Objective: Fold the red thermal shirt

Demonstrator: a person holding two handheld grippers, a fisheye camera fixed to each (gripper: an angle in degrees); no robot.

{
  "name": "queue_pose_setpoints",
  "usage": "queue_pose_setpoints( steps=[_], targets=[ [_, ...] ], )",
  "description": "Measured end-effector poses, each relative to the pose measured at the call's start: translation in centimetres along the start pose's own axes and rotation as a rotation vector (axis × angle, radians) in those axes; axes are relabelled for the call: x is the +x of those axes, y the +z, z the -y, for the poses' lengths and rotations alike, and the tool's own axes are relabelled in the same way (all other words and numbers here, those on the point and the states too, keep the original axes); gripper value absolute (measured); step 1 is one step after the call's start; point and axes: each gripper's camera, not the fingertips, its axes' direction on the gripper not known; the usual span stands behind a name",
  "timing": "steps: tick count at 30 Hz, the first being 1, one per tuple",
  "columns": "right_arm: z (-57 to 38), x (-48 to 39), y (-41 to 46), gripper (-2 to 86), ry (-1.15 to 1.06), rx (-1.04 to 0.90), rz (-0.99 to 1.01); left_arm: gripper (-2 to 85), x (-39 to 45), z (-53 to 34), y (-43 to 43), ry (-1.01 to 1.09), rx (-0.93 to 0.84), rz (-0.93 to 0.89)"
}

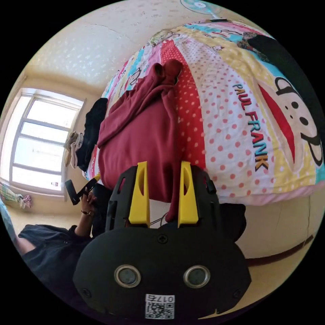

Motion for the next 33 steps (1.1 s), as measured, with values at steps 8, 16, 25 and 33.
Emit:
queue_pose_setpoints(
  steps=[8, 16, 25, 33],
  targets=[
    [-1.8, -1.3, -2.8, 3.9, 0.060, -0.026, 0.088, 4.0, -1.8, 0.7, -3.1, -0.073, -0.086, -0.172],
    [4.9, -7.3, -9.7, 3.4, -0.160, 0.129, 0.017, 3.7, -0.4, 9.7, -12.4, 0.109, 0.136, -0.219],
    [10.5, -0.6, -7.1, 7.8, -0.046, 0.053, 0.184, 13.8, -5.3, 15.3, -11.2, 0.015, 0.079, -0.190],
    [2.2, 3.2, -4.2, 16.2, 0.034, 0.025, 0.011, 16.0, -8.7, 7.5, -9.1, -0.072, -0.042, -0.213]
  ],
)
